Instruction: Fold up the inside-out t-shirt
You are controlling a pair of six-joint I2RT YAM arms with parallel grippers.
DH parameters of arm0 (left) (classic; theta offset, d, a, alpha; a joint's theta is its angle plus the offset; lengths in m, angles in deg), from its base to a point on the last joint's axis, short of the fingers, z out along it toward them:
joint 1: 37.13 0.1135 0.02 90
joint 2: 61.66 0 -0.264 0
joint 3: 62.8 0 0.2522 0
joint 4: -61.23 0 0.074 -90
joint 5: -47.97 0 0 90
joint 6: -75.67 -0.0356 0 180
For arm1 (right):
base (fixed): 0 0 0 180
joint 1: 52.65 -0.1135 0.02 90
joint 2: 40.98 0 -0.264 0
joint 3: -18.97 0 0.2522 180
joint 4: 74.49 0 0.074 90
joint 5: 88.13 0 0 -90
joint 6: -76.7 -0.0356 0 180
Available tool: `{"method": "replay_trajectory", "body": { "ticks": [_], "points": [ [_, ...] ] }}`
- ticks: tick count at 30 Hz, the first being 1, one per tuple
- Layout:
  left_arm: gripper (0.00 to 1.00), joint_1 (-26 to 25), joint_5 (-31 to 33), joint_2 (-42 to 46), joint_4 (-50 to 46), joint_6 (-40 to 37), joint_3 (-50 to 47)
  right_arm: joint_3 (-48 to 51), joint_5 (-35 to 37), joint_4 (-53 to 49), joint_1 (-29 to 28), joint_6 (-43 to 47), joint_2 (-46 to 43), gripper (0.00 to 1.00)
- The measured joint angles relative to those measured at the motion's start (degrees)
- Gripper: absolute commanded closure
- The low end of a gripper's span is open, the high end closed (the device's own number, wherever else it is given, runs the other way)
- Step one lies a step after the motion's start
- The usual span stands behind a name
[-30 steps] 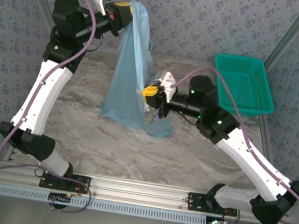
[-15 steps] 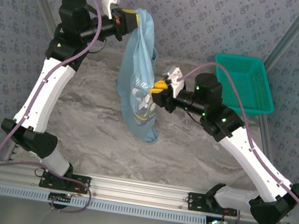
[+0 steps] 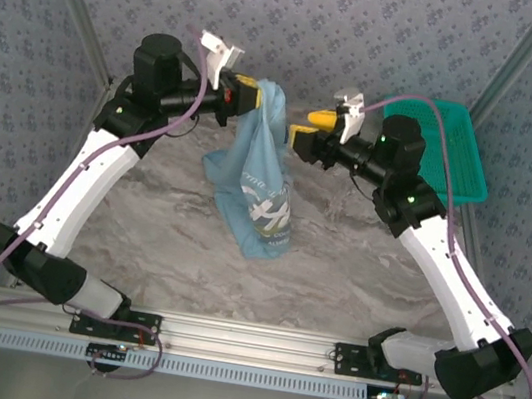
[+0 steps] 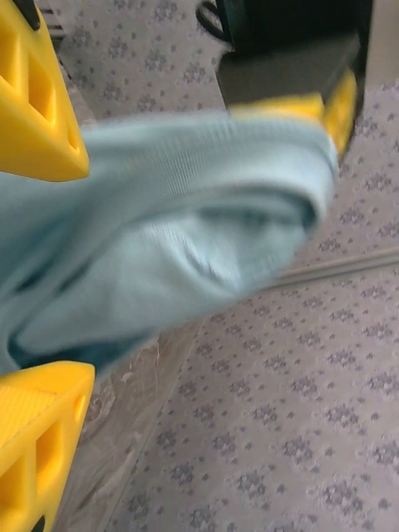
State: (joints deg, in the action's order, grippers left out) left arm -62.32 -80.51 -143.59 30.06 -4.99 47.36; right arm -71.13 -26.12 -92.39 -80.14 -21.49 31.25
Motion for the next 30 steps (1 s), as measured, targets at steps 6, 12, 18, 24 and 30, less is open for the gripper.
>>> {"method": "replay_trajectory", "body": {
  "ticks": [6, 12, 18, 24, 30],
  "points": [
    [1.0, 0.04, -3.43, 3.26, 2.99, -2.54, -4.26, 1.2, -6.05, 1.92, 1.33, 0.02, 4.68, 0.38],
    [1.0, 0.04, -4.39, 6.51, 4.74, -3.8, -8.0, 6.36, -10.29, 5.14, 3.52, -0.24, 7.58, 0.38],
    [1.0, 0.04, -4.35, 6.62, 5.62, -4.0, -8.07, 12.04, -13.86, 9.9, 3.87, -3.08, 9.05, 0.44],
    [1.0, 0.04, -4.28, 6.62, 5.62, -4.0, -8.07, 12.26, -15.72, 15.74, 3.69, -8.41, 12.52, 0.46],
    [1.0, 0.04, -4.17, 6.62, 5.64, -4.42, -8.85, 9.81, -15.67, 17.73, 2.95, -12.68, 15.13, 0.78]
  ]
}}
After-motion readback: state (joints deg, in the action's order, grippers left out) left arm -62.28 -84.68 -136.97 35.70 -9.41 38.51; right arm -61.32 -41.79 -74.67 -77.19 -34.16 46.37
